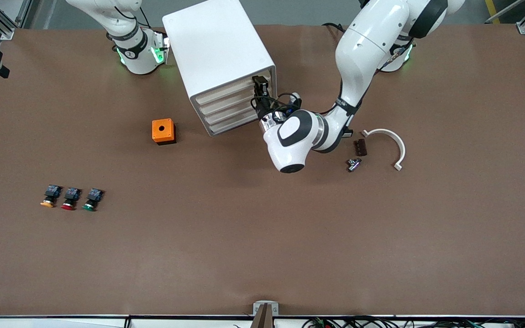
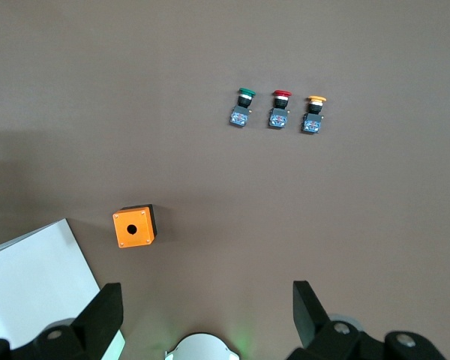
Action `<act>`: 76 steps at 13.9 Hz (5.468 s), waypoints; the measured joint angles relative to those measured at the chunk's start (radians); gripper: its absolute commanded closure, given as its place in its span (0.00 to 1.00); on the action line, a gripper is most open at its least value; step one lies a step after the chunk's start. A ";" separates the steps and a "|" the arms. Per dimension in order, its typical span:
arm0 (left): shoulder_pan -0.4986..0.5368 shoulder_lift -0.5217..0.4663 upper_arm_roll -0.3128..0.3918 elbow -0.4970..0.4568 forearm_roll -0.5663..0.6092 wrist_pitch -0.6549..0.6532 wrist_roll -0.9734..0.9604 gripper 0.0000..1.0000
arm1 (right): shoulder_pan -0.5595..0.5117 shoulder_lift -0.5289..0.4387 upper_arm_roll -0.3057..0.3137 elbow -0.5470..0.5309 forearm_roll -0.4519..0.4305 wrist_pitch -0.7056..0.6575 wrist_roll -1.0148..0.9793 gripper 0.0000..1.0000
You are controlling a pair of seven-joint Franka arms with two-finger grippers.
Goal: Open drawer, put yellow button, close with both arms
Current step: 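Pull the top drawer open with the left gripper, then release the drawer with the left gripper while the right gripper reaches the yellow button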
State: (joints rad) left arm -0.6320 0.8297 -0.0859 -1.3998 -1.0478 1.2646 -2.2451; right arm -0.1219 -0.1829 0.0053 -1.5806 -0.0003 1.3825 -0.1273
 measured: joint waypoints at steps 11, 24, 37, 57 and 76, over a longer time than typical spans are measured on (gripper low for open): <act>0.098 0.008 0.003 0.000 -0.019 -0.004 -0.001 0.88 | 0.000 0.000 0.004 0.000 0.000 0.000 0.000 0.00; 0.222 0.011 0.007 0.011 -0.040 0.016 0.010 0.82 | 0.000 0.016 -0.001 0.000 0.000 0.010 0.000 0.00; 0.278 0.012 0.012 0.017 -0.062 0.035 0.047 0.00 | -0.124 0.285 -0.007 0.003 -0.006 0.098 -0.001 0.00; 0.391 -0.084 0.036 0.195 0.128 0.096 1.279 0.00 | -0.293 0.697 -0.007 -0.245 -0.006 1.089 -0.127 0.00; 0.380 -0.167 0.034 0.192 0.414 0.568 1.519 0.00 | -0.292 0.806 -0.003 -0.327 -0.004 1.230 -0.056 0.00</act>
State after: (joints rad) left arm -0.2520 0.6625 -0.0521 -1.2081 -0.6343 1.8326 -0.7262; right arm -0.4144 0.6229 0.0024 -1.9075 -0.0040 2.6128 -0.1829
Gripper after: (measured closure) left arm 0.000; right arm 0.000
